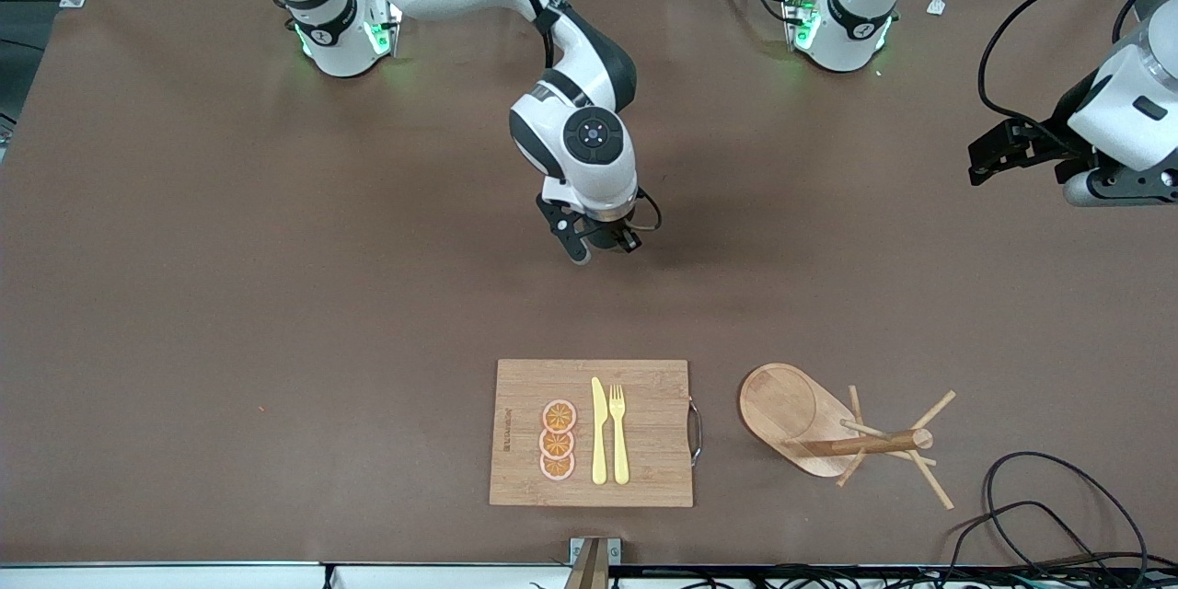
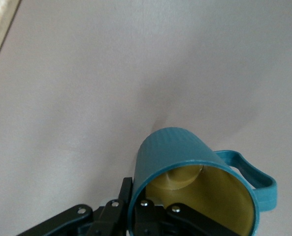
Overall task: Pass cup and hang on rack
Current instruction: 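Carry the mug with the right gripper toward the table middle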
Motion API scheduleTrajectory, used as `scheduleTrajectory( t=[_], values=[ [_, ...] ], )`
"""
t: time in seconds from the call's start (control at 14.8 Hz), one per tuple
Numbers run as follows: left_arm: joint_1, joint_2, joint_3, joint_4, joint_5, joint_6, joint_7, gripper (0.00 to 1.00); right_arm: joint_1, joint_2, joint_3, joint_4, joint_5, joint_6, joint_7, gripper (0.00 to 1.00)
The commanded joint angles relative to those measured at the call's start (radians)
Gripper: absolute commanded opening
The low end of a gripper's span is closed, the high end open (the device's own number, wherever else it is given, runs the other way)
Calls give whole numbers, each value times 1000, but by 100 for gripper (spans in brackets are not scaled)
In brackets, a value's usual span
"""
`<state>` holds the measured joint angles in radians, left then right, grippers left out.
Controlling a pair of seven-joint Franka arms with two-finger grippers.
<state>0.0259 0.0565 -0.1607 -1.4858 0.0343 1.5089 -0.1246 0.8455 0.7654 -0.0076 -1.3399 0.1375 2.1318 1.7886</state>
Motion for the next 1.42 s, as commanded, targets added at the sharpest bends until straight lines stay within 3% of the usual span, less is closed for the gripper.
scheduleTrajectory(
  t=[0.0,0.47,0.54,0.61,0.68,0.81,1.02,1.22,1.36],
  values=[
    [3,6,0,19,-10,-1,-14,100,13,64,-15,70,7,5,20,0],
    [6,2,0,19,-8,-1,-15,100,27,97,-18,80,4,26,43,1],
    [5,0,-2,21,-10,-1,-15,100,26,97,-18,80,2,26,41,6],
    [3,0,-2,21,-10,-1,-15,100,20,97,-18,80,4,26,40,27],
    [3,-1,-9,21,-10,-1,-17,100,15,95,-17,80,5,26,37,64],
    [5,-1,-37,21,-7,-1,-39,100,26,89,-20,80,1,23,38,100],
    [5,-4,-74,21,-7,1,-115,100,17,55,-17,114,7,-9,38,100],
    [5,-4,-124,21,-2,13,-185,100,-12,43,-18,223,5,-215,23,100],
    [6,-4,-154,19,-1,16,-230,100,-36,-48,-18,238,-25,-355,-149,100]
  ],
)
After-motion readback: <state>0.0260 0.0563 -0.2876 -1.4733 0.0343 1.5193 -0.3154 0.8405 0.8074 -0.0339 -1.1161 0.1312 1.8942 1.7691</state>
